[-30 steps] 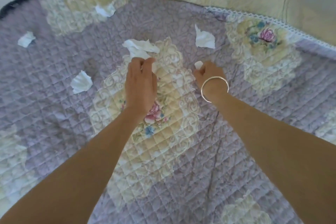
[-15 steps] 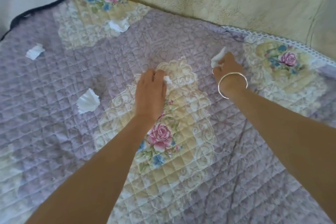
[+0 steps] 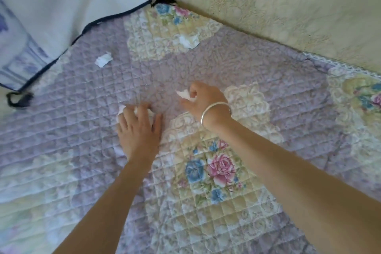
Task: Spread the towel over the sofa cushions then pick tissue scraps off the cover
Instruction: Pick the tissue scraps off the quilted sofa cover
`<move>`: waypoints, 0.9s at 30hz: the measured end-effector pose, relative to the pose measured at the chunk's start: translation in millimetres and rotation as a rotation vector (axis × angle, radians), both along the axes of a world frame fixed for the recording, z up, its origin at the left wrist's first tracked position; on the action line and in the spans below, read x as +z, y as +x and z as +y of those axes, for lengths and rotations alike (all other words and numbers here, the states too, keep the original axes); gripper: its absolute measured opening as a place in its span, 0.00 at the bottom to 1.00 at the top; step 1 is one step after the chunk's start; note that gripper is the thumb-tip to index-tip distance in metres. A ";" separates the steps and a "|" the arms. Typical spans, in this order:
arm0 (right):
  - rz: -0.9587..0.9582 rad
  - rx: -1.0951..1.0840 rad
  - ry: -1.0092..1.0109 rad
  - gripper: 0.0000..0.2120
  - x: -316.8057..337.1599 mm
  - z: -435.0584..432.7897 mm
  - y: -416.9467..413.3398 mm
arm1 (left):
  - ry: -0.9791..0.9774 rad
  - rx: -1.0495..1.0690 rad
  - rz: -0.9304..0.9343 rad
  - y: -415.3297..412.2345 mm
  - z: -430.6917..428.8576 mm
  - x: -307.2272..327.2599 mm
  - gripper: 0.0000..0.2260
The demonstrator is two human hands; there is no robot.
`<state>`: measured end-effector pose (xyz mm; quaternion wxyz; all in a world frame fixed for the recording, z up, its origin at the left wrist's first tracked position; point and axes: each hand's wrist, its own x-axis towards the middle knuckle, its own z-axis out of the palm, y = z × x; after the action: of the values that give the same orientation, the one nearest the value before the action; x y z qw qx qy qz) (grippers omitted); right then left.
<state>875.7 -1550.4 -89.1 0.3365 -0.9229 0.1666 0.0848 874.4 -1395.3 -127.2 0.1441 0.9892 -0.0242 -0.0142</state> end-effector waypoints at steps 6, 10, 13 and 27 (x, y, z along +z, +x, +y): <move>-0.001 -0.076 0.046 0.10 -1.5 2.7 34.4 | -0.139 0.041 -0.049 35.7 11.4 3.2 0.10; 0.010 -0.086 -0.004 0.18 4.4 -8.2 69.9 | -0.149 -0.005 -0.078 52.9 15.9 -1.7 0.10; 0.045 -0.077 -0.055 0.29 -2.7 -12.8 94.8 | -0.131 -0.019 -0.067 55.0 14.4 -6.8 0.09; -0.020 0.064 -0.128 0.14 -14.5 10.3 83.8 | -0.150 -0.045 -0.120 58.8 15.2 -11.0 0.05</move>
<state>959.5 -1540.0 -103.6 0.2754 -0.9482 0.1387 0.0758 933.2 -1380.0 -138.2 0.2158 0.9738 -0.0561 0.0437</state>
